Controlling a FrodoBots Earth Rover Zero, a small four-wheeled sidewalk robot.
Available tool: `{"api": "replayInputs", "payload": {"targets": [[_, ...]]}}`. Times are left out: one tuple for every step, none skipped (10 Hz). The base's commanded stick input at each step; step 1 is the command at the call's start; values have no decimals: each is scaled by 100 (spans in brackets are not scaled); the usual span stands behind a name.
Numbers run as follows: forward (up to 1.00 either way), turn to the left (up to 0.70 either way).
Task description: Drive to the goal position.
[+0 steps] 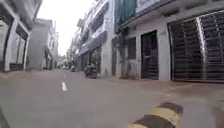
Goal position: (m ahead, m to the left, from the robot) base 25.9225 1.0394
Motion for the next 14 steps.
{"api": "replayInputs", "payload": {"targets": [[100, 45], [100, 45], [100, 45], [100, 11], [100, 5], [100, 5], [100, 5], [100, 5], [100, 5], [100, 5], [100, 5], [100, 5], [100, 5], [100, 5]]}}
